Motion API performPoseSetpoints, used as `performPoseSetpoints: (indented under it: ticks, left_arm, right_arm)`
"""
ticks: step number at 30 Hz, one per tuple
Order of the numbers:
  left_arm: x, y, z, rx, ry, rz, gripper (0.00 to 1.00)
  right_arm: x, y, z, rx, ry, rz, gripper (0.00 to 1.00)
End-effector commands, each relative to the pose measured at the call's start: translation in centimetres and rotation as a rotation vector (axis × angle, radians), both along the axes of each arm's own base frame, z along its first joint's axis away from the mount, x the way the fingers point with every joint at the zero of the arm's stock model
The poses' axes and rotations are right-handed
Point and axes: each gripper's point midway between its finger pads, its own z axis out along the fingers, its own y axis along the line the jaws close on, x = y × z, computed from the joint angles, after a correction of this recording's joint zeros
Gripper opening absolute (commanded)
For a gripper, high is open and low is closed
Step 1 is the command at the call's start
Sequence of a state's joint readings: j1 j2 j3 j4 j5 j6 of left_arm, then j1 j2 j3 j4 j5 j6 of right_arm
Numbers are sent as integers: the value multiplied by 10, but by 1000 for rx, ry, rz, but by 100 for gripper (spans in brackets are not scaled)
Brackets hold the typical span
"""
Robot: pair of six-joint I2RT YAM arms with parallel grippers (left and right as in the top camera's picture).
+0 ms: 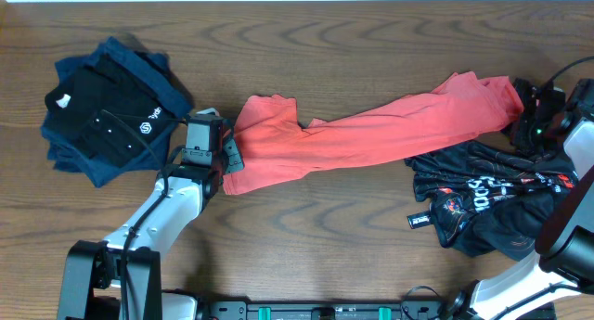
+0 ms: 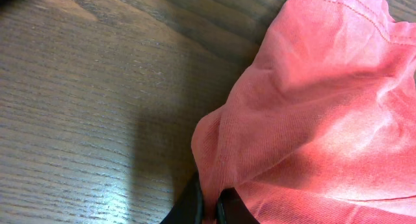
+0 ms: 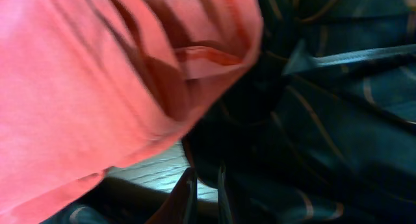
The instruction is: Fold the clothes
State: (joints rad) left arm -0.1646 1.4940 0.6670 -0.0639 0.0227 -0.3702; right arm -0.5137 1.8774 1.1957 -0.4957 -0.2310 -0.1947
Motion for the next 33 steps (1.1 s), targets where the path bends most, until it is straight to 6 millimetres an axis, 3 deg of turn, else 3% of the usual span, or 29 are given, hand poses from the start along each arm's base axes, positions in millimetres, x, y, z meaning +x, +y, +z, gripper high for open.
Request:
performPoseSetpoints:
  ticks: [1, 7, 11, 14, 21, 24, 26, 28, 33]
  left_arm:
    - [-1, 1, 0, -2, 1, 11, 6]
    - [-1, 1, 0, -2, 1, 11, 6]
    - [-1, 1, 0, -2, 1, 11, 6]
    - [-1, 1, 0, -2, 1, 11, 6]
    - [-1, 1, 0, -2, 1, 11, 6]
    - [-1, 1, 0, -2, 1, 11, 6]
    - [-1, 1, 0, -2, 1, 11, 6]
    - [-1, 1, 0, -2, 1, 11, 6]
    - [-2, 0, 0, -10, 3, 6, 7]
  right_arm:
    - [-4, -10, -4, -41, 19, -8, 11]
    - [-13, -21, -38, -22, 79, -36, 8]
    - [-28, -56, -53, -113, 150, -208, 4]
    - [-45, -87, -51, -201, 187, -326, 4]
    - [-109, -160, -39, -343, 277, -671, 9]
    - [-126, -175, -28, -334, 283, -771, 11]
    - [-108, -170, -21, -234, 200, -748, 14]
    - [-71, -153, -4, -99, 58, -632, 19]
    - [7, -89, 69, 79, -230, -302, 26]
